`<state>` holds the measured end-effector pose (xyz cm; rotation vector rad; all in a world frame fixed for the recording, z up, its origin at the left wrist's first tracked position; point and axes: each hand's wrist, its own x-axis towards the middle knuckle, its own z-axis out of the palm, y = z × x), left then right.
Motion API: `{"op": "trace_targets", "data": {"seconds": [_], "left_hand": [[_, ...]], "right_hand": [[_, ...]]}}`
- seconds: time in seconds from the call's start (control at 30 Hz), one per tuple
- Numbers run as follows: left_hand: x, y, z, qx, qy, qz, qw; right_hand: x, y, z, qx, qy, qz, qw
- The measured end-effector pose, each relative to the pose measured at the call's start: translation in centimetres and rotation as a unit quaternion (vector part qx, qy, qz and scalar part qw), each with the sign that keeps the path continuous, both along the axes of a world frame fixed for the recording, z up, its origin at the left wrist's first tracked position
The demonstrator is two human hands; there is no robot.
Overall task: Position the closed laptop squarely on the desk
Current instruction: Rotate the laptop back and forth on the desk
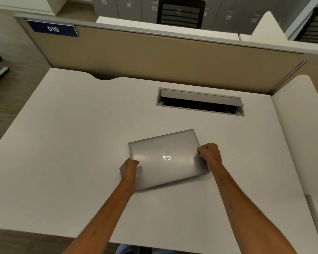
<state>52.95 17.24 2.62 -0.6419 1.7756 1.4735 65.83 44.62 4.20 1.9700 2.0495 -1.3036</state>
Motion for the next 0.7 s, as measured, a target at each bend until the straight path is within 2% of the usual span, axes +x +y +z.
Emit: {"op": "trace_targets", "data": {"seconds": [0.3,0.5,0.7], "left_hand": [[5.7,-0.8,-0.5,0.002,-0.002,0.117,0.993],[8.8,-0.7,-0.6,-0.028,0.019,0.125,0.992],[11.8,0.1,0.6,-0.013,0.021,0.145,0.989]], "right_hand": [[-3.4,1.6,0.4,-0.007,-0.011,0.107,0.994],[-4.9,1.7,-0.3,-0.014,-0.009,0.140,0.990],[-6.3,2.1,-0.5,-0.010,-0.006,0.186,0.982]]}}
